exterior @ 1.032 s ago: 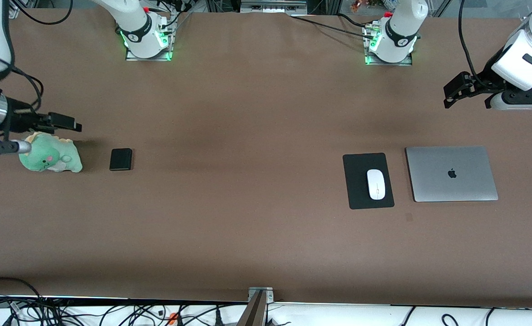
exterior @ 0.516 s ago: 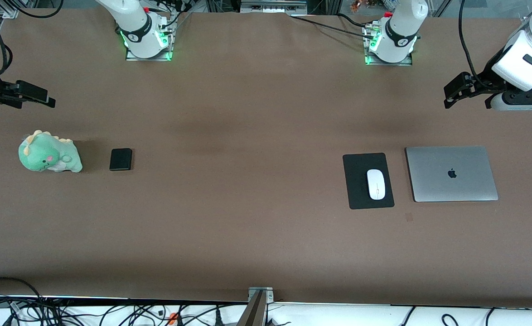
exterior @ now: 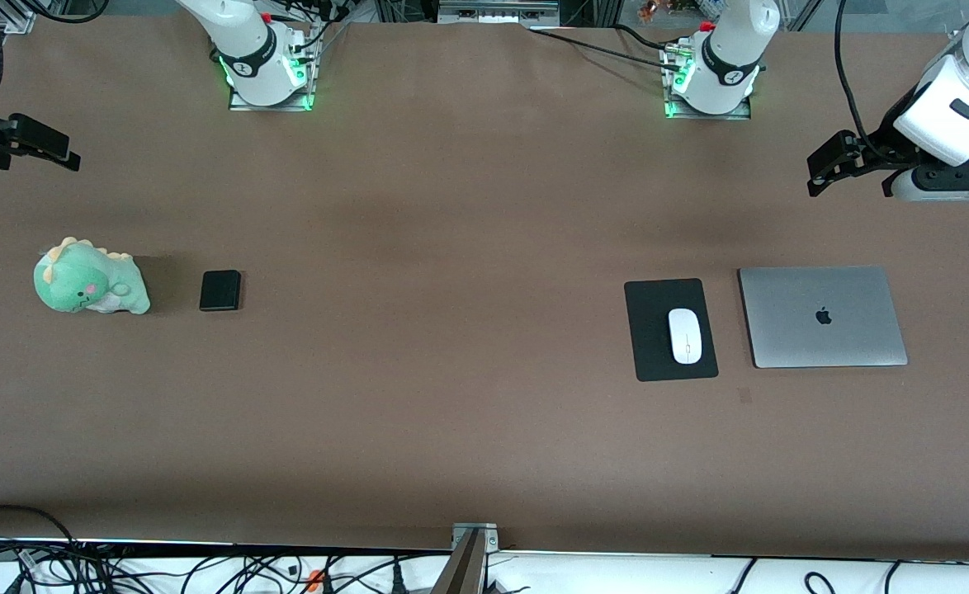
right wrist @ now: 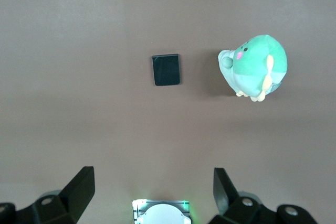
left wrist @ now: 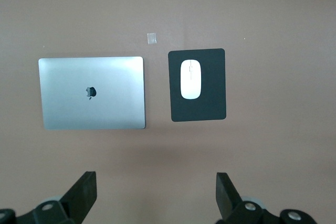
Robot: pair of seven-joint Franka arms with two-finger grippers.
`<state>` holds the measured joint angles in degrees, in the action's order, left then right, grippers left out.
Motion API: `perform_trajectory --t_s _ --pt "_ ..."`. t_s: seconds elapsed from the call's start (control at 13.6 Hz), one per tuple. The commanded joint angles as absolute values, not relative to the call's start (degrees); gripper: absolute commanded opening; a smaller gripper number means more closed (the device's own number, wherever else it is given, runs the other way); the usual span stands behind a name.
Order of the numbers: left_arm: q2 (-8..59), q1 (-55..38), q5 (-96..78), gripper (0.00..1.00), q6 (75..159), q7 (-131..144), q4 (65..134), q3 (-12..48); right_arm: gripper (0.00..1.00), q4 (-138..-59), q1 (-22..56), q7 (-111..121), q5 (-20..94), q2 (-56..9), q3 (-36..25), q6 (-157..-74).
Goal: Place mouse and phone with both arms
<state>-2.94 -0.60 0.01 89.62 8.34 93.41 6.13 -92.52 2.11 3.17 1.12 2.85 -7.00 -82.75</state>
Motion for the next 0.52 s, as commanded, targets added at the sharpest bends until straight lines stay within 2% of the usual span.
perform_trajectory --t_s 0.0,0.44 --pt "-2.11 -0.35 0.88 1.0 88.15 8.09 91.58 6.42 1.0 -91.85 0.88 2.37 0.26 3.43 -5.54 -82.09" --pt "-2.11 -0.35 0.88 1.0 88.07 8.09 91.58 6.42 1.0 -92.02 0.88 1.5 0.35 3.43 -4.04 -81.56"
